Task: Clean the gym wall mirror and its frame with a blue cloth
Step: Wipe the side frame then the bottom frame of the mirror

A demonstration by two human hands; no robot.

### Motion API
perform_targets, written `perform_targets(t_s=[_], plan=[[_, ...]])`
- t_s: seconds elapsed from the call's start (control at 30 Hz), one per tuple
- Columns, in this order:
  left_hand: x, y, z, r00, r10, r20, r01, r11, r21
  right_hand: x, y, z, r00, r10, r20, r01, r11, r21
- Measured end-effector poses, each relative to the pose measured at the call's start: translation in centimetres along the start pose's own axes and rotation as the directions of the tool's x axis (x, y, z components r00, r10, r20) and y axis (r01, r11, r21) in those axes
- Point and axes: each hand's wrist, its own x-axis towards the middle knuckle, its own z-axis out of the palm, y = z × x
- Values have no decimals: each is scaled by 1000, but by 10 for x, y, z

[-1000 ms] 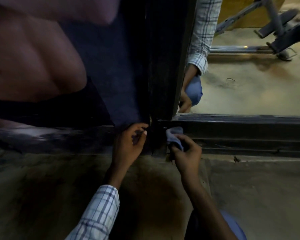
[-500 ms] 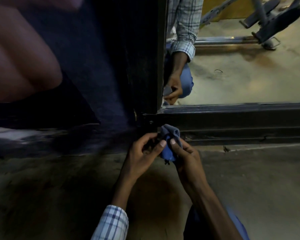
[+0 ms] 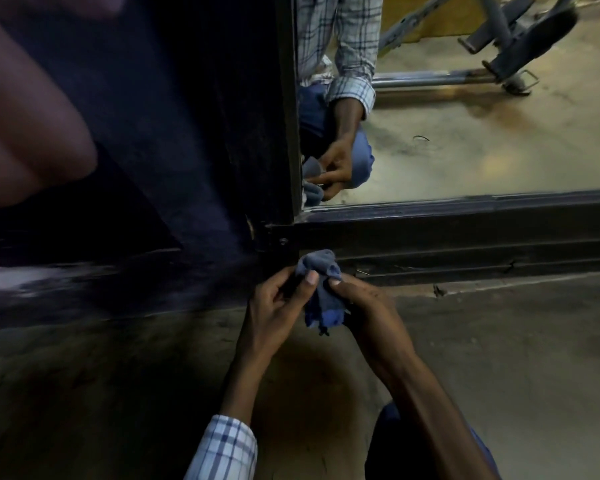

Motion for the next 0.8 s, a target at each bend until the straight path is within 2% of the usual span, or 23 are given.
perform_targets(t_s=[0.07, 0.13, 0.23, 0.4, 0.57, 0.7, 0.8], plan=[[3, -1, -1, 996, -43, -72, 43, 999, 0, 1, 0, 0, 999, -8, -36, 11, 997, 75], [5, -1, -3, 988, -40, -152, 44, 999, 21, 2, 3, -6, 991, 4, -130, 17, 988, 156], [7, -3, -7, 971, -11, -237, 19, 999, 32, 4, 7, -13, 971, 43, -235, -7, 988, 152], [11, -4, -6, 965, -71, -251, 62, 997, -45, 6, 1, -5, 983, 154, -100, -131, 969, 208], [11, -12, -8, 942, 43, -334, -5, 994, 114, 1, 2, -6, 986, 87, -142, -54, 974, 219], [11, -13, -3, 938, 130, -322, -62, 975, 213, -1, 4, -5, 978, 4, -209, 28, 988, 151], [7, 1, 2, 984, 59, -166, -43, 994, 102, -1, 3, -2, 978, 10, -208, 23, 988, 154]])
